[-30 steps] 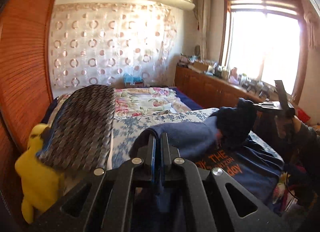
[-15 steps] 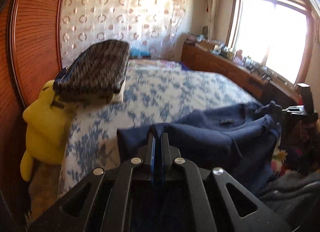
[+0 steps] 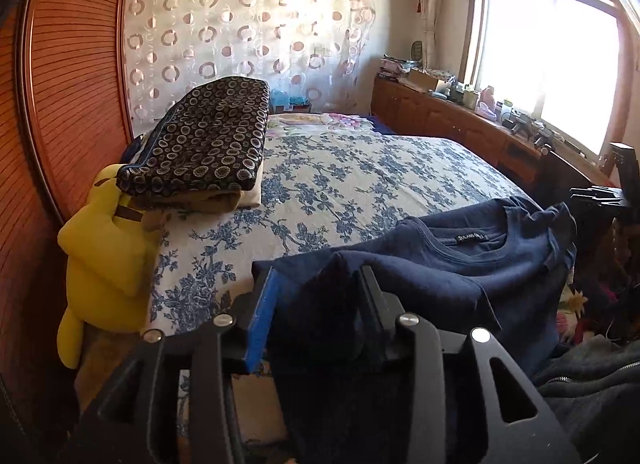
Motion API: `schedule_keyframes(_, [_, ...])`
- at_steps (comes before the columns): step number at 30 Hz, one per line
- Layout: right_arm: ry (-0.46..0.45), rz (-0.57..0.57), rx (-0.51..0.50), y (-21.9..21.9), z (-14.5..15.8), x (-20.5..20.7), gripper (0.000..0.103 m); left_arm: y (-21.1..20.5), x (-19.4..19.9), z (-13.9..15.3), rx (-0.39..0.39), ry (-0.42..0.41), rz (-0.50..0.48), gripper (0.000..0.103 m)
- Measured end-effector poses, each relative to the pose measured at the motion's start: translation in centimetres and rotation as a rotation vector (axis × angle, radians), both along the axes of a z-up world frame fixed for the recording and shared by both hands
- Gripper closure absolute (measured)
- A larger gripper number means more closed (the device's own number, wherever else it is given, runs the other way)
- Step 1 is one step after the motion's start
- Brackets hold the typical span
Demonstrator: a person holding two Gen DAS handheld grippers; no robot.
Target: Fold small clothes
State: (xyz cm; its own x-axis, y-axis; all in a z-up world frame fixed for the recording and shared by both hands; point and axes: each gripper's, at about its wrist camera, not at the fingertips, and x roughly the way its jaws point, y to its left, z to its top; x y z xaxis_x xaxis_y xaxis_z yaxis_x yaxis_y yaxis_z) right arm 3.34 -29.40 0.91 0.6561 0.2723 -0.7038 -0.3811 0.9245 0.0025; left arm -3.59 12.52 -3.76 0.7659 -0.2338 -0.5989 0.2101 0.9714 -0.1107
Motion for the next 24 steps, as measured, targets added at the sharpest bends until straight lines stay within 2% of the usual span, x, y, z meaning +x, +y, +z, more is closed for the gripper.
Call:
schedule_keyframes(7, [-0.008,-0.054,-0.013,-0.9,-0.6,2.5,0.056,1.4,-0.7,1.9,-0.018,-0.057,0.018,0.059])
schedule_keyframes(12, [0.016,-0.067,-0.003,-0.7,-2.1,5.2,0.055,2.4,0.5,1.7,-0.003,-0.040,0.051,0.057])
schedule_keyframes(16, [0.052,-0.057,0.004,0.0,-3.6,7.5,0.053,3.1,3.1,-0.1,0.005,0.016,0.069,0.057])
schedule_keyframes(19, [0.083,-0.047,0.002,0.4,-4.7,8.8,0.047,3.5,5.8,-2.2,0.013,0.086,0.072,0.057])
schedule_keyframes(24, [0.130,-0.051,-0.019,0.5,-6.5,10.4,0.045,3.4,8.7,-4.8,-0.040,0.192,0.035,0.057])
